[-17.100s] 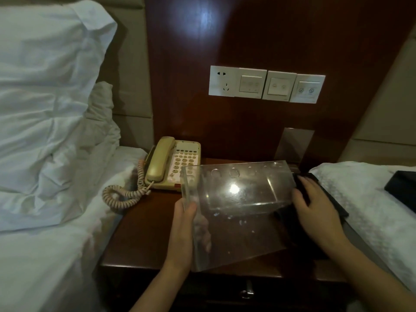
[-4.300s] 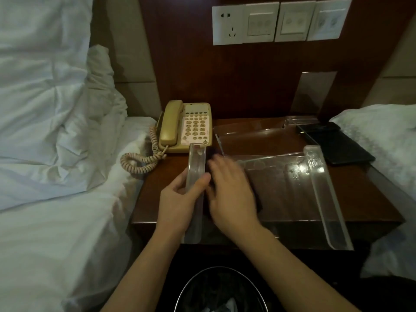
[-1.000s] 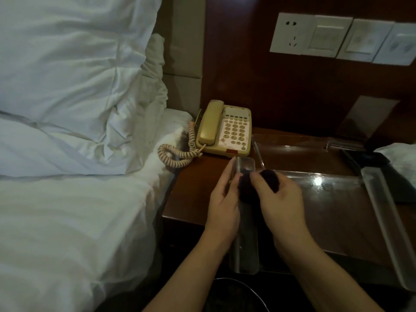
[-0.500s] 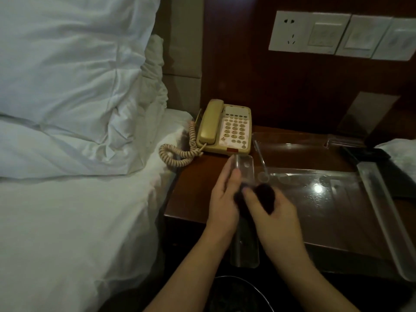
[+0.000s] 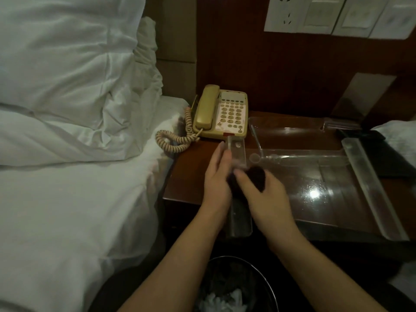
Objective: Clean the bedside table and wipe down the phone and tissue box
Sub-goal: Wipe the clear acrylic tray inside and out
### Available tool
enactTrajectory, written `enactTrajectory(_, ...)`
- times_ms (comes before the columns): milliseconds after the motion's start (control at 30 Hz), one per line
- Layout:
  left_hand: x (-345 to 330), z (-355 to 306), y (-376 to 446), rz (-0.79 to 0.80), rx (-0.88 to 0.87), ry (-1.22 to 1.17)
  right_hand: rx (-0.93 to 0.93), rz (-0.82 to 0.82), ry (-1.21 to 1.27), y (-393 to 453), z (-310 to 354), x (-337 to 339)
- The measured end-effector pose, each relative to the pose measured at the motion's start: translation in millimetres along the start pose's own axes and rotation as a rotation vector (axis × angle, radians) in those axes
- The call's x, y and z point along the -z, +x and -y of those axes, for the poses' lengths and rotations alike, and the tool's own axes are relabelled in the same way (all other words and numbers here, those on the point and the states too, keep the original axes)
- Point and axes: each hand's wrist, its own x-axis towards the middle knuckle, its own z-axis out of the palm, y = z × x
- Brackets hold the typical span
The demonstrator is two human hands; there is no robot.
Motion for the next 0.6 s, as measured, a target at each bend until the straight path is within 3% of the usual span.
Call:
enactTrajectory(167,-1,-1,-2,-0.084,-0.023,0.132,-0.028,0.068,-0.007,-42,-22,12)
enactTrajectory(267,-3,-11,-6,-0.089,0.154,0.169,-0.014,0.043,0.051,-30,-18,11)
enactTrajectory(400,6,-18,-17,0.097,0.385,0.164,-0.023,0.066,0.12,-6,-3,15)
enactTrajectory(600,13,-6,-16,0.055,0.292,0.166,-0.037,0.203,0.157,-30,-10,16)
